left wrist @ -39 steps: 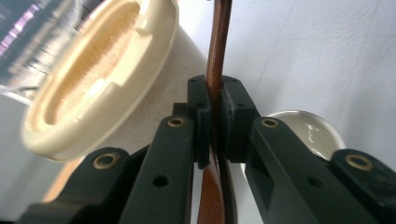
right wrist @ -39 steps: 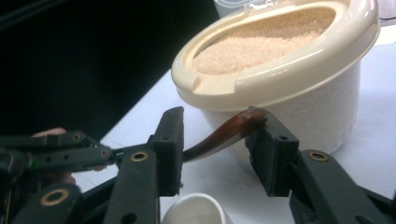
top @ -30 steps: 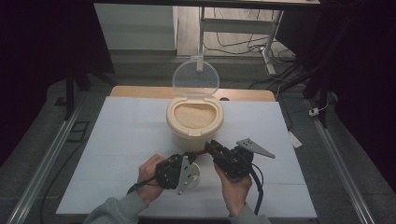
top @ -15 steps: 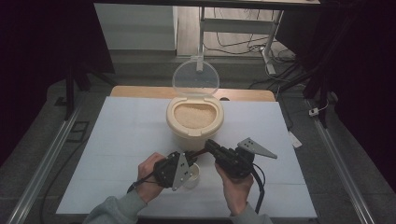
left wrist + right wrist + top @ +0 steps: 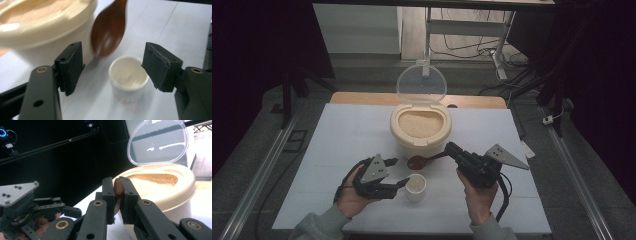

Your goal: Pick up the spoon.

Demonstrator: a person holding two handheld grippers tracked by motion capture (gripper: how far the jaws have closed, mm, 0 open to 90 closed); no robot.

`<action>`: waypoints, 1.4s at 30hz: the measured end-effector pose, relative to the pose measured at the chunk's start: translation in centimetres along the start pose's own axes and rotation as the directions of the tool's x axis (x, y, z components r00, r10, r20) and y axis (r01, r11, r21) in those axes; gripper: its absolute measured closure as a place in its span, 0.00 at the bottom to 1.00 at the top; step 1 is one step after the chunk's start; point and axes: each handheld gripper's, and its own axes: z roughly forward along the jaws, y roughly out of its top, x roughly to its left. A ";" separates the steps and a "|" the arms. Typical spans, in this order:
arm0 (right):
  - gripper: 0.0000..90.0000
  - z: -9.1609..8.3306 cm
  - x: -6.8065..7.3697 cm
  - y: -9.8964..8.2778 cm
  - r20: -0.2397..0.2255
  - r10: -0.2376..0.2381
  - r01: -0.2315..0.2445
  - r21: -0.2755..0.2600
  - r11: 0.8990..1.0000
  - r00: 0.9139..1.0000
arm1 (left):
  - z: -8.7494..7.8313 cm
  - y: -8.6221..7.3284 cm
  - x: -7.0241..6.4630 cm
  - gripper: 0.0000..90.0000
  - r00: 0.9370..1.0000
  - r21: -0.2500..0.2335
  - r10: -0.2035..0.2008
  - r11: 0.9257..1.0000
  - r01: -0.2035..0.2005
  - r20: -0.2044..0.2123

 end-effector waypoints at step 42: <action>0.93 -2.9 -3.4 2.6 -0.007 0.017 -0.018 -0.128 0.992 1.000 | -4.5 -10.4 5.1 0.18 0.960 0.111 -0.275 0.954 0.279 -0.045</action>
